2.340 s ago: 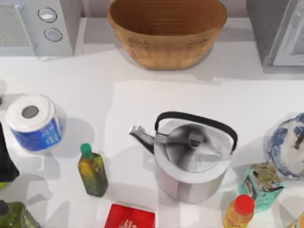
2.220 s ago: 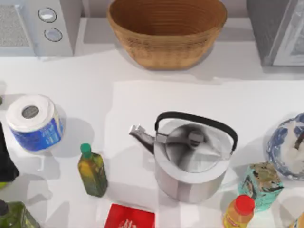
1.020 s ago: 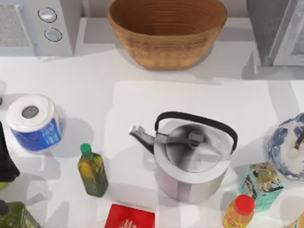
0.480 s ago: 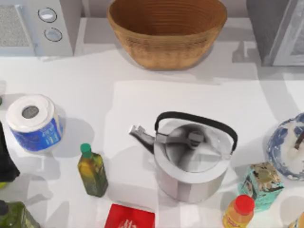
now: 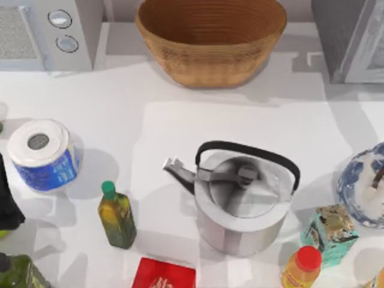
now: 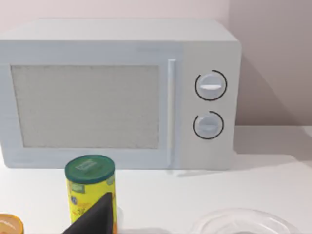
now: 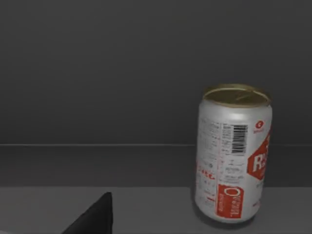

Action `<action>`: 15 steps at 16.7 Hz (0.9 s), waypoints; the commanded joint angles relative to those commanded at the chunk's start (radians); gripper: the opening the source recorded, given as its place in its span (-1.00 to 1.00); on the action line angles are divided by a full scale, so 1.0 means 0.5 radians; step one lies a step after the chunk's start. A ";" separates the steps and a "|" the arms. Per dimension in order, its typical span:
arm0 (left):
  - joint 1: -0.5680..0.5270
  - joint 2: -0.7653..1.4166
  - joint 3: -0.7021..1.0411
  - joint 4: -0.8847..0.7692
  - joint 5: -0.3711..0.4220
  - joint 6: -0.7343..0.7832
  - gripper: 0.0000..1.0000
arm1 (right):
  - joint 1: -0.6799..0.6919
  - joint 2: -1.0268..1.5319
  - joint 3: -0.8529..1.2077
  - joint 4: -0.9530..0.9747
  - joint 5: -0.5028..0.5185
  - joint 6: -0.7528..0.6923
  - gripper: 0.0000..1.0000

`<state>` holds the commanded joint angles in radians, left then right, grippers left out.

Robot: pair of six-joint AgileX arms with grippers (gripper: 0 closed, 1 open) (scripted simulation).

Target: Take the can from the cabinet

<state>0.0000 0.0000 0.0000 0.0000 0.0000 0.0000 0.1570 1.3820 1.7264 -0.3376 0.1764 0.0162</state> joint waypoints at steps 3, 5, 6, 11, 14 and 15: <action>0.000 0.000 0.000 0.000 0.000 0.000 1.00 | -0.043 0.108 -0.027 0.136 -0.034 -0.001 1.00; 0.000 0.000 0.000 0.000 0.000 0.000 1.00 | -0.058 0.145 -0.036 0.182 -0.045 -0.001 1.00; 0.000 0.000 0.000 0.000 0.000 0.000 1.00 | -0.058 0.146 -0.037 0.184 -0.045 -0.001 1.00; 0.000 0.000 0.000 0.000 0.000 0.000 1.00 | -0.065 0.219 0.045 0.177 -0.050 -0.001 1.00; 0.000 0.000 0.000 0.000 0.000 0.000 1.00 | -0.085 0.419 0.240 0.178 -0.068 -0.001 1.00; 0.000 0.000 0.000 0.000 0.000 0.000 1.00 | -0.092 0.485 0.304 0.179 -0.074 -0.001 1.00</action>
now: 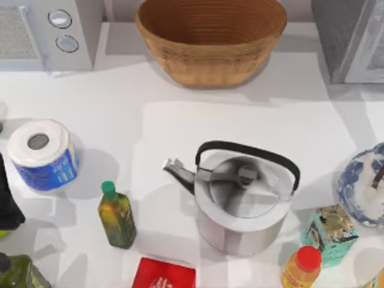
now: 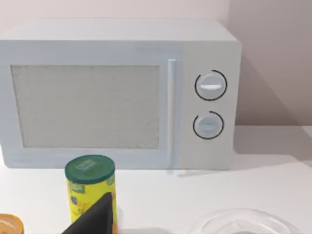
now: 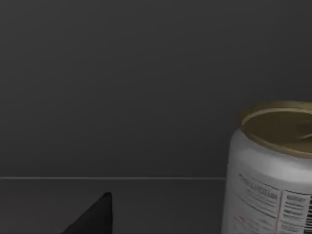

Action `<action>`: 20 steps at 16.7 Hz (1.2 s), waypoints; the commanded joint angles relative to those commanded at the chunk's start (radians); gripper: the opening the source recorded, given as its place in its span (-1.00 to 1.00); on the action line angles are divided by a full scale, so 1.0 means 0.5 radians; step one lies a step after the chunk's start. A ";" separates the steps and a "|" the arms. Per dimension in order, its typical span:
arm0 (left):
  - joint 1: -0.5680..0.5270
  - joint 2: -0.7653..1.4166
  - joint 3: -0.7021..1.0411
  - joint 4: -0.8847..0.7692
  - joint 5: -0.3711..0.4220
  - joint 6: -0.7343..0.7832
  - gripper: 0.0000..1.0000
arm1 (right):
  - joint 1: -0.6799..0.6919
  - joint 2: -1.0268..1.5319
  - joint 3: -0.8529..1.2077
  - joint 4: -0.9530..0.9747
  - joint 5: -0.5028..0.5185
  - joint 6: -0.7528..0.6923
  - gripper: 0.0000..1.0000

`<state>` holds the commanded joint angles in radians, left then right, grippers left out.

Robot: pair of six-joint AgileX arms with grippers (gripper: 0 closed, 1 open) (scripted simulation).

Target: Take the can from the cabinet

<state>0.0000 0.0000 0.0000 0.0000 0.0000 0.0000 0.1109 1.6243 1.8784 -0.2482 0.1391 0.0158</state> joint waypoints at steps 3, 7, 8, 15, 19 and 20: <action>0.000 0.000 0.000 0.000 0.000 0.000 1.00 | -0.020 0.112 0.114 0.002 -0.018 0.000 1.00; 0.000 0.000 0.000 0.000 0.000 0.000 1.00 | -0.021 0.114 0.115 0.002 -0.018 0.000 0.85; 0.000 0.000 0.000 0.000 0.000 0.000 1.00 | -0.021 0.114 0.115 0.002 -0.018 0.000 0.70; 0.000 0.000 0.000 0.000 0.000 0.000 1.00 | -0.021 0.114 0.115 0.002 -0.018 0.000 -0.36; 0.000 0.000 0.000 0.000 0.000 0.000 1.00 | -0.021 0.114 0.115 0.002 -0.018 0.000 -0.96; 0.000 0.000 0.000 0.000 0.000 0.000 1.00 | -0.021 0.114 0.115 0.002 -0.018 0.000 -1.00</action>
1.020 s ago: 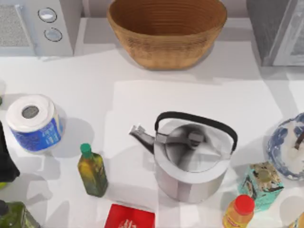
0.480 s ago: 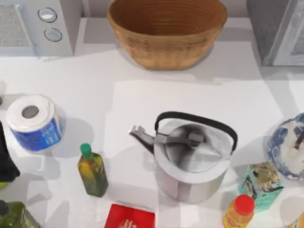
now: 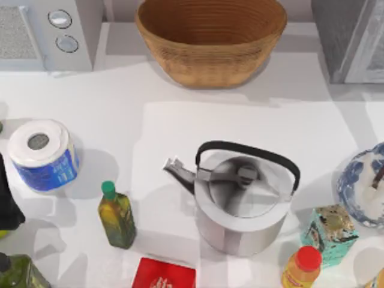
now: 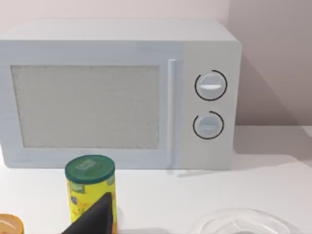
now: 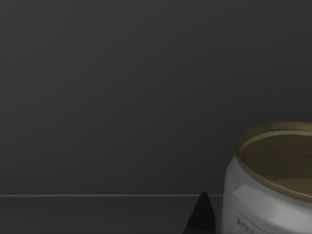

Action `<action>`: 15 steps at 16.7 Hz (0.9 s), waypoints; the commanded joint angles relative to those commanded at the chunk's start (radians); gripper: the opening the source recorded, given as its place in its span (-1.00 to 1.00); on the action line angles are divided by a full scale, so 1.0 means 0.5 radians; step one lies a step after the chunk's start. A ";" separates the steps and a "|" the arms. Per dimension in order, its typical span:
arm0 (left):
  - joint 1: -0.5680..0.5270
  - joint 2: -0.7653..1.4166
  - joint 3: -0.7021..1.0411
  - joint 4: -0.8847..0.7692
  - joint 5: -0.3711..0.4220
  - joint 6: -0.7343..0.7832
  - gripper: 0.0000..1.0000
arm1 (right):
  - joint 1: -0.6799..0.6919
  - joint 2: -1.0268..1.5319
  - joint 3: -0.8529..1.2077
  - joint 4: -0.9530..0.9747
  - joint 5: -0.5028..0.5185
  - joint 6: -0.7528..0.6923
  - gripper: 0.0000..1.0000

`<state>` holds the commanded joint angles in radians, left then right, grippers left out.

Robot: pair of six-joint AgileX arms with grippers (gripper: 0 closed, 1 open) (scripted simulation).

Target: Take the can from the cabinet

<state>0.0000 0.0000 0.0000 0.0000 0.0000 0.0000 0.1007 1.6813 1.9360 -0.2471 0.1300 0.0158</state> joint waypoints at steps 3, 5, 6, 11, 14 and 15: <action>0.000 0.000 0.000 0.000 0.000 0.000 1.00 | 0.000 0.000 0.000 0.000 0.000 0.000 -1.00; 0.000 0.000 0.000 0.000 0.000 0.000 1.00 | 0.000 0.000 0.000 0.000 0.000 0.000 -1.00; 0.000 0.000 0.000 0.000 0.000 0.000 1.00 | 0.000 0.000 0.000 0.000 0.000 0.000 -1.00; 0.000 0.000 0.000 0.000 0.000 0.000 1.00 | 0.039 -0.080 -0.033 -0.078 0.010 0.002 -1.00; 0.000 0.000 0.000 0.000 0.000 0.000 1.00 | 0.121 -0.344 -0.079 -0.300 0.068 0.001 -1.00; 0.000 0.000 0.000 0.000 0.000 0.000 1.00 | 0.148 -0.466 -0.093 -0.387 0.097 0.001 -1.00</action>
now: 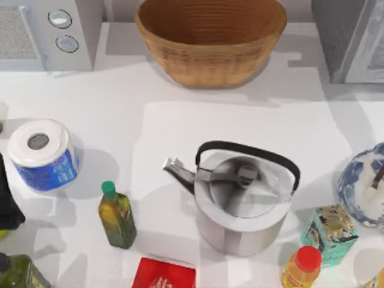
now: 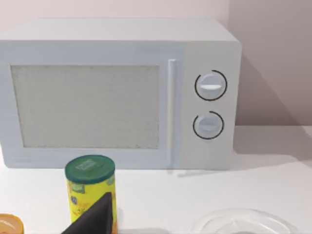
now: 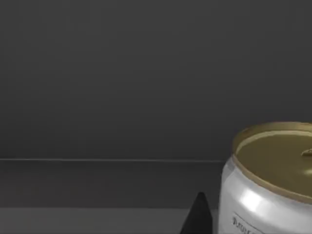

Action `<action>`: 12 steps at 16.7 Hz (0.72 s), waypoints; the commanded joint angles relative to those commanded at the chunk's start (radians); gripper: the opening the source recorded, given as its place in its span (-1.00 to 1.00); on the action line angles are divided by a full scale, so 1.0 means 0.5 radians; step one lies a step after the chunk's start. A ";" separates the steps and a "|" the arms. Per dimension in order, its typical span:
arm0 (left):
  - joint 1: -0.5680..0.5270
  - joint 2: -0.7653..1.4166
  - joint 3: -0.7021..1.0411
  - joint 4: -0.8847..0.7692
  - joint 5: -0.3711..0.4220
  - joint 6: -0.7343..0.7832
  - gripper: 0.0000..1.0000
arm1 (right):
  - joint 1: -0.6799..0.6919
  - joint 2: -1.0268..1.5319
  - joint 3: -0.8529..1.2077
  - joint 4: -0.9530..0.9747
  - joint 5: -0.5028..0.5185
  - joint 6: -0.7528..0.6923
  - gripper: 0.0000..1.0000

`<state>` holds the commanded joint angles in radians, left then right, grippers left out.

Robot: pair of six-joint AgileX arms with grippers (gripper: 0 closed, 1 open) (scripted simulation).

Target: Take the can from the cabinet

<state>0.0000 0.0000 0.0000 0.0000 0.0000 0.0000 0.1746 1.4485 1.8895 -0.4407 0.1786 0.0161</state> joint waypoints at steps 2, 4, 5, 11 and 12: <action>0.000 0.000 0.000 0.000 0.000 0.000 1.00 | 0.049 -0.226 -0.030 -0.173 0.061 0.000 -1.00; 0.000 0.000 0.000 0.000 0.000 0.000 1.00 | 0.086 -0.373 -0.049 -0.309 0.112 -0.001 -1.00; 0.000 0.000 0.000 0.000 0.000 0.000 1.00 | 0.099 -0.414 -0.052 -0.350 0.129 -0.001 -1.00; 0.000 0.000 0.000 0.000 0.000 0.000 1.00 | 0.097 -0.433 -0.047 -0.366 0.135 0.001 -1.00; 0.000 0.000 0.000 0.000 0.000 0.000 1.00 | 0.094 -0.444 -0.068 -0.361 0.133 0.001 -1.00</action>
<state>0.0000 0.0000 0.0000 0.0000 0.0000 0.0000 0.2216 1.2265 1.8556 -0.6211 0.2451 0.0166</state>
